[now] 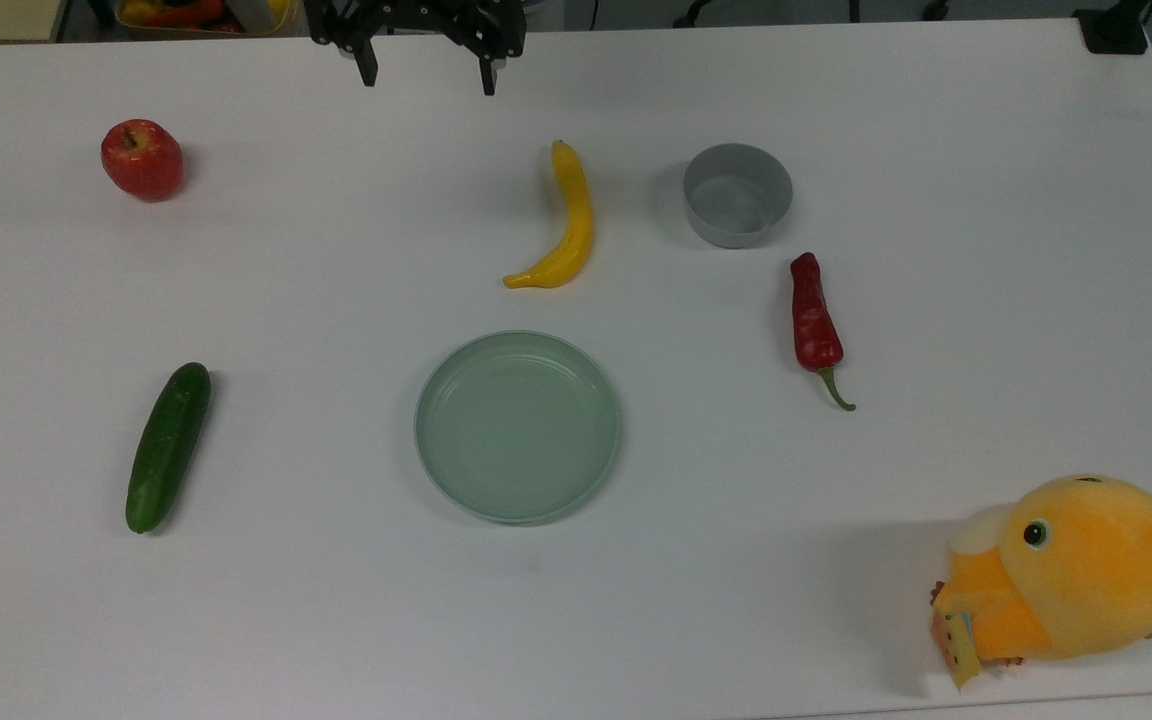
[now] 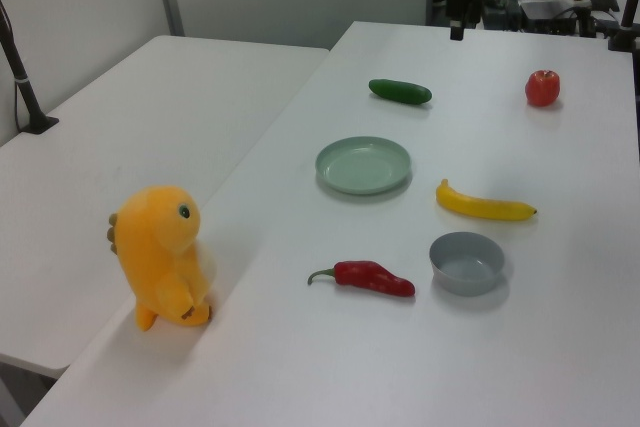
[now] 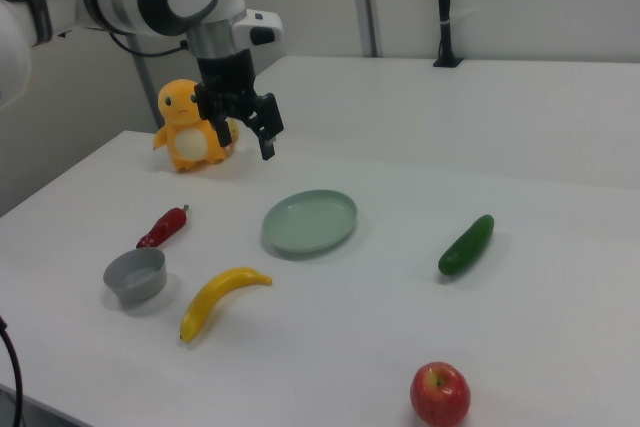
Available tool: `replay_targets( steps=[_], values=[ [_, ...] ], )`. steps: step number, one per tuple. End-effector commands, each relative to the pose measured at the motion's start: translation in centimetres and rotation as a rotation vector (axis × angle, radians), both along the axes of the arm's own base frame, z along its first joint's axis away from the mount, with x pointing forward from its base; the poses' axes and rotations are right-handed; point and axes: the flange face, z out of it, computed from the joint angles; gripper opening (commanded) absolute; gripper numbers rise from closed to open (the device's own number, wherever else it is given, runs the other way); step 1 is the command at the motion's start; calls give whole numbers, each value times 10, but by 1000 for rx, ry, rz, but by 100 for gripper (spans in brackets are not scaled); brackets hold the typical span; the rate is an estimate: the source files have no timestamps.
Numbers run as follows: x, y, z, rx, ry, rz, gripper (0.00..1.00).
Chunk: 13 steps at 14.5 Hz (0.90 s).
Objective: Put the red apple in the bowl
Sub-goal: 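Move the open gripper over to the red apple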
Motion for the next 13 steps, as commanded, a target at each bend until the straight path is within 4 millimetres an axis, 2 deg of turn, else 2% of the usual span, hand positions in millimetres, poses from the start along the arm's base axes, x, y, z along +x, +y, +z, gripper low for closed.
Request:
replay_targets(
  steps=[1,8,11,13],
  values=[
    [-37,22,-25,8,-3,125,100],
    [-43,14,-24,9,-4,100,100],
    [-57,-14,-21,0,-11,68,100],
    [-56,-40,-28,-6,-35,31,100]
  ],
)
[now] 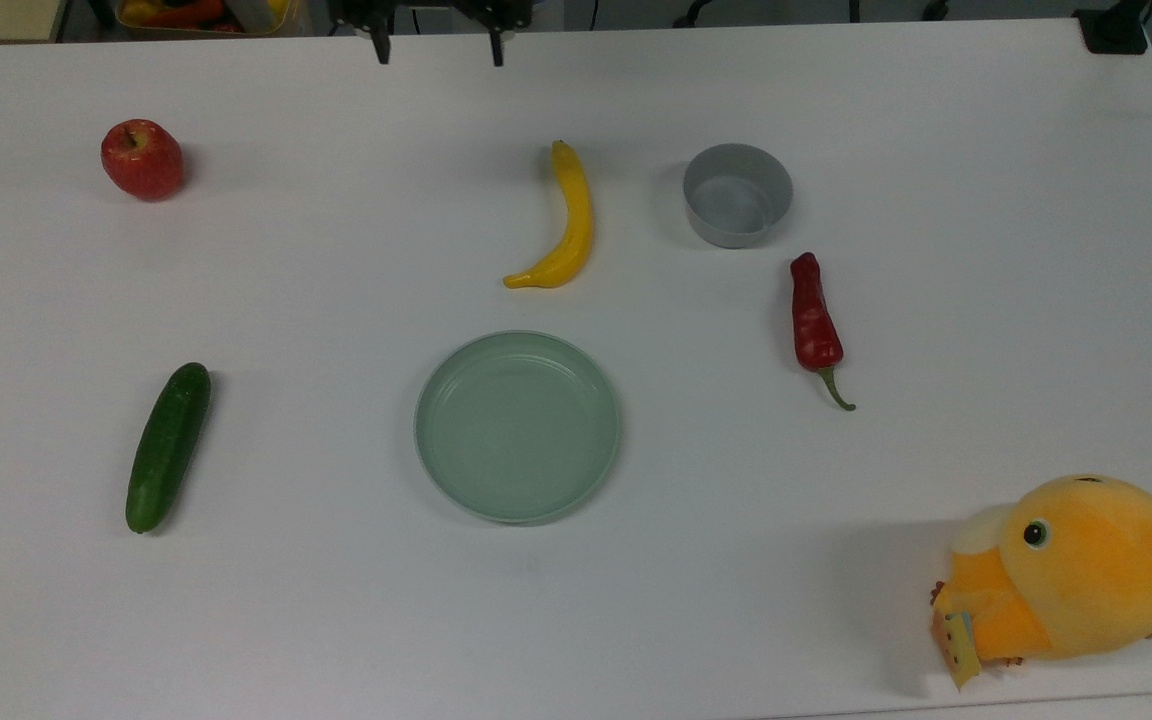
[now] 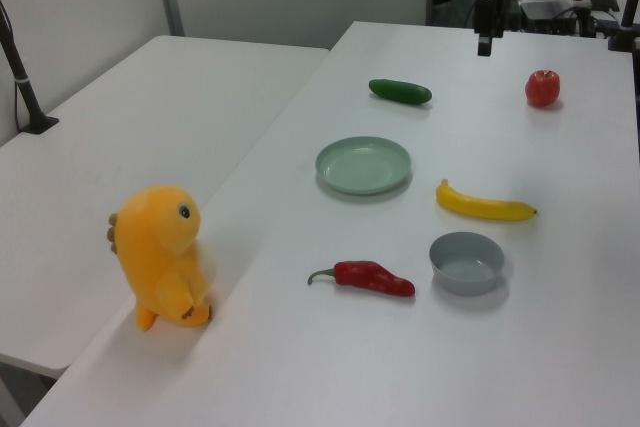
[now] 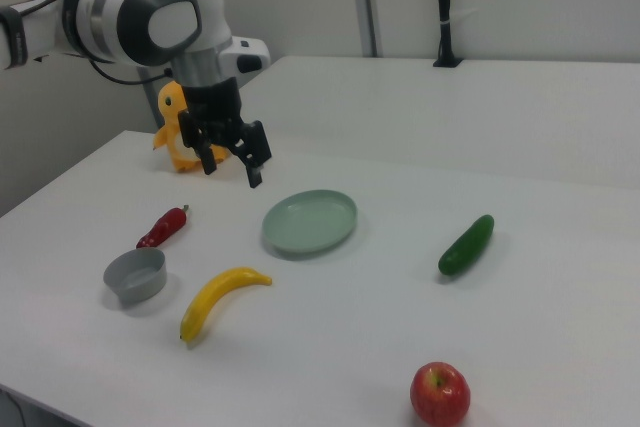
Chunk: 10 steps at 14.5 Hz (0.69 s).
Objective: Put the red apple in the bowl
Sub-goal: 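Move the open gripper over to the red apple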
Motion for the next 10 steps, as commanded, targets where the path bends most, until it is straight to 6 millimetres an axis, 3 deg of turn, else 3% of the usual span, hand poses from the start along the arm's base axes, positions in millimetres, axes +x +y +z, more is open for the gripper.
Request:
replay_targets(
  steps=[1,2,4,9,10],
  values=[
    [-13,-47,-13,-24,-67,-44,100],
    [-14,-64,-20,-48,-72,-64,100],
    [-21,-117,-46,-117,-77,-126,100],
    [-48,-237,-76,-138,-44,-181,100],
    [-49,-251,-82,-145,-52,-177,100]
  ],
)
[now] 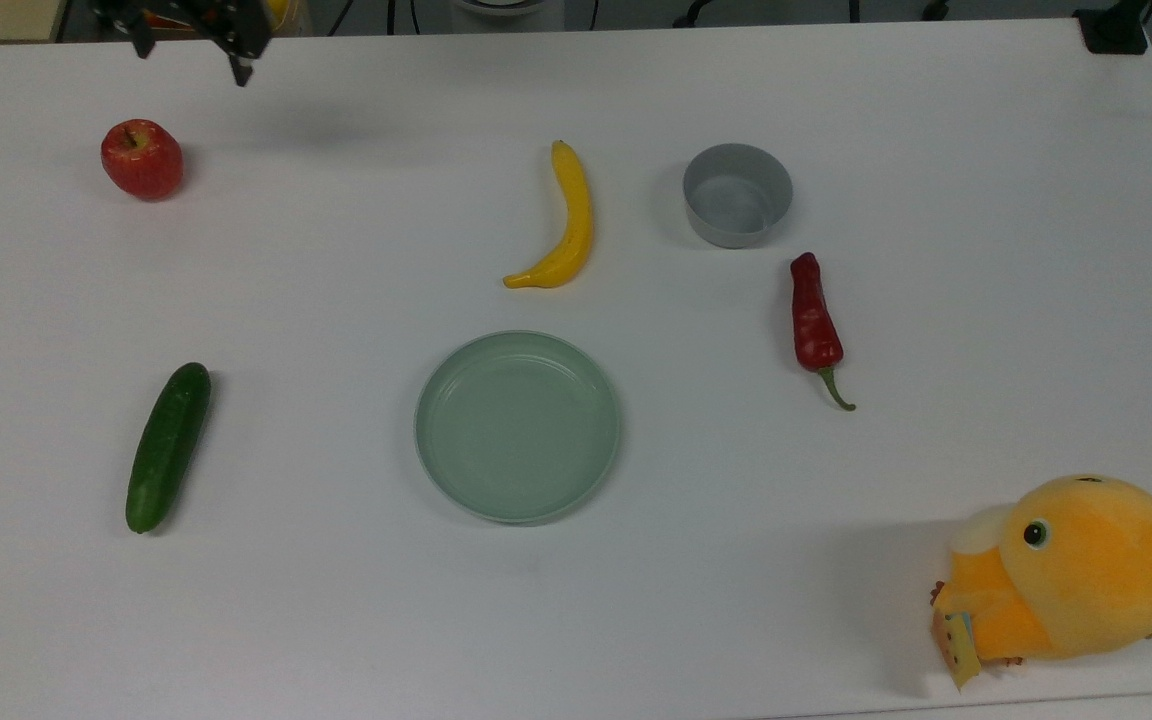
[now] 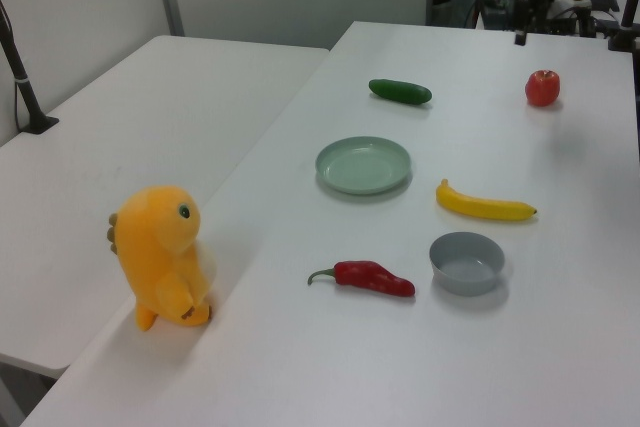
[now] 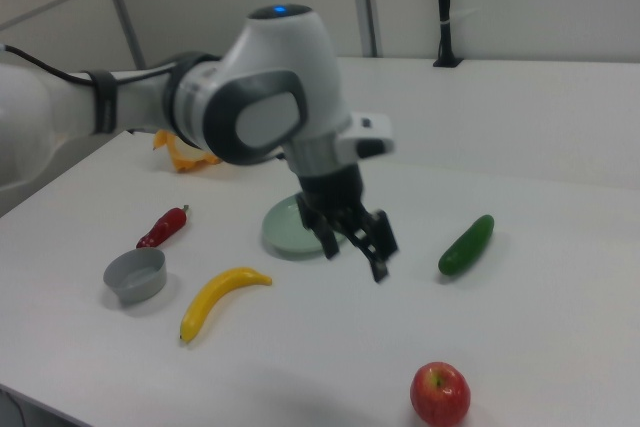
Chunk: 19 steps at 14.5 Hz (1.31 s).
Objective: Put the red apple in the bowl
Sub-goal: 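Move the open gripper over to the red apple, then lower the gripper around the red apple and close it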
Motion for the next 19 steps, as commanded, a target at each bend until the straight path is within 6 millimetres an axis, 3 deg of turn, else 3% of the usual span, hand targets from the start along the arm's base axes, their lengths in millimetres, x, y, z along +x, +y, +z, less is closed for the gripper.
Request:
replay_targets(
  steps=[1,2,3,6,16,18,19],
  values=[
    [-11,-55,-30,-26,1,22,100],
    [-11,-66,-38,-39,2,19,100],
    [-9,-82,-60,-57,18,10,100],
    [-3,-107,-95,-84,7,-15,100],
    [1,-111,-169,-121,166,53,98],
    [1,-110,-169,-123,167,56,49],
    [2,-110,-168,-124,164,54,46]
  ],
)
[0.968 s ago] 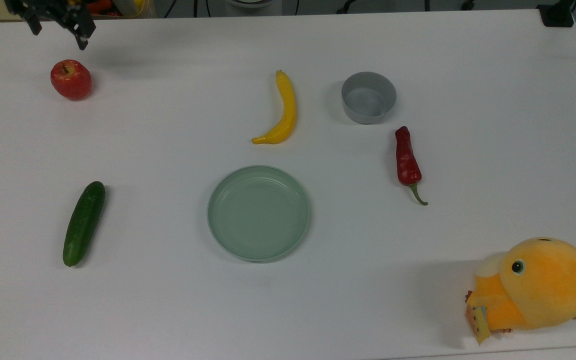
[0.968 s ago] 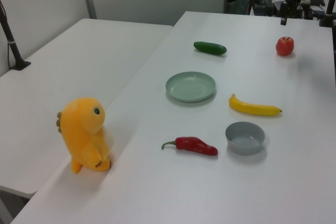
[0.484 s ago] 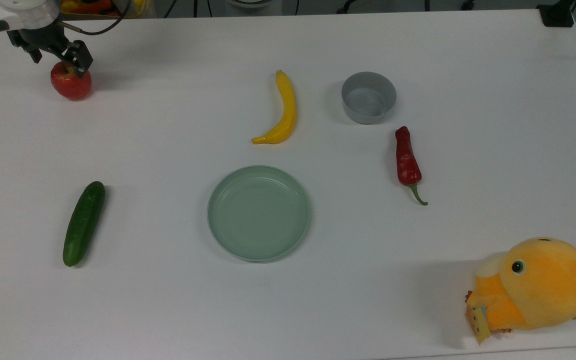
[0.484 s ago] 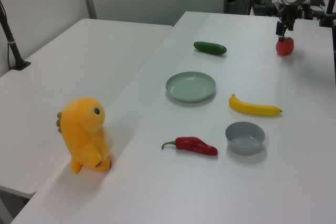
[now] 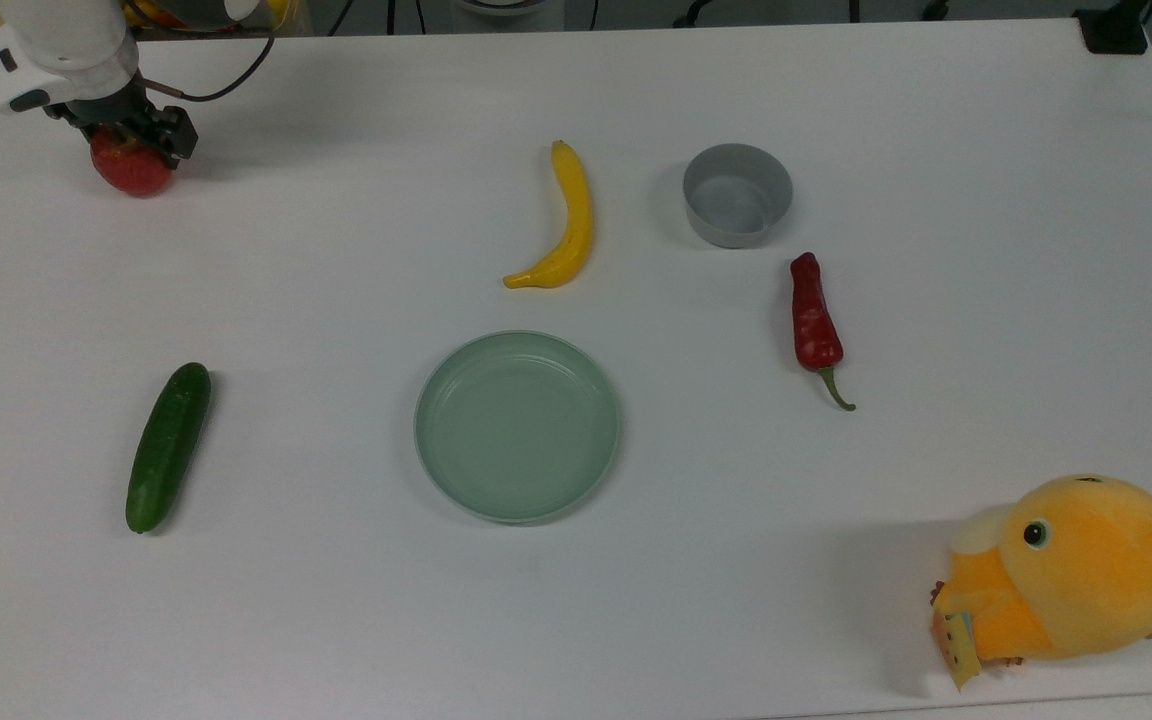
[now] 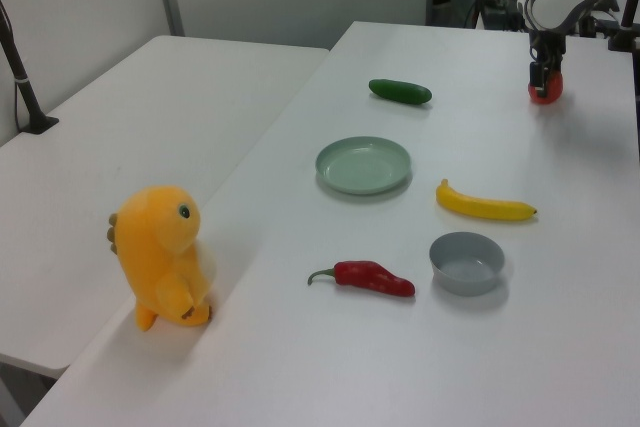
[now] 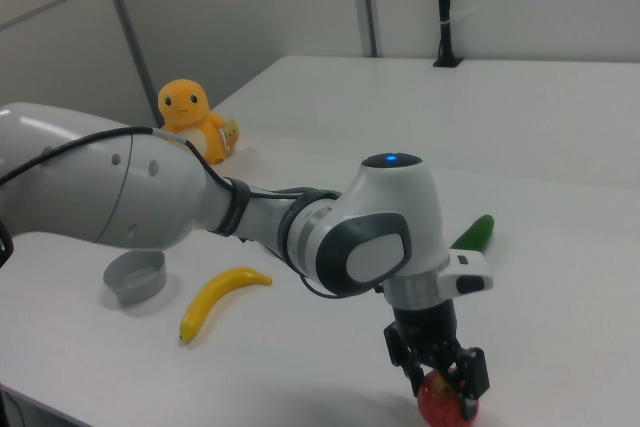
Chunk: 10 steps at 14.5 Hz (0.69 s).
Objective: Put the red apple in the bowl
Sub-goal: 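Lift the red apple and carry it toward the grey bowl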
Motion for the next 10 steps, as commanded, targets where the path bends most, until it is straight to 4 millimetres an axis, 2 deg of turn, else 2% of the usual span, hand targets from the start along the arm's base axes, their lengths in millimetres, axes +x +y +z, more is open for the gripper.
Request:
replay_targets(
  steps=[1,5,8,9,10],
  values=[
    [2,1,4,-15,-8,27,46],
    [10,15,26,-18,-54,29,46],
    [30,55,44,-16,-97,53,46],
    [37,74,48,-11,-106,57,47],
    [47,105,61,-9,-142,43,47]
  ],
)
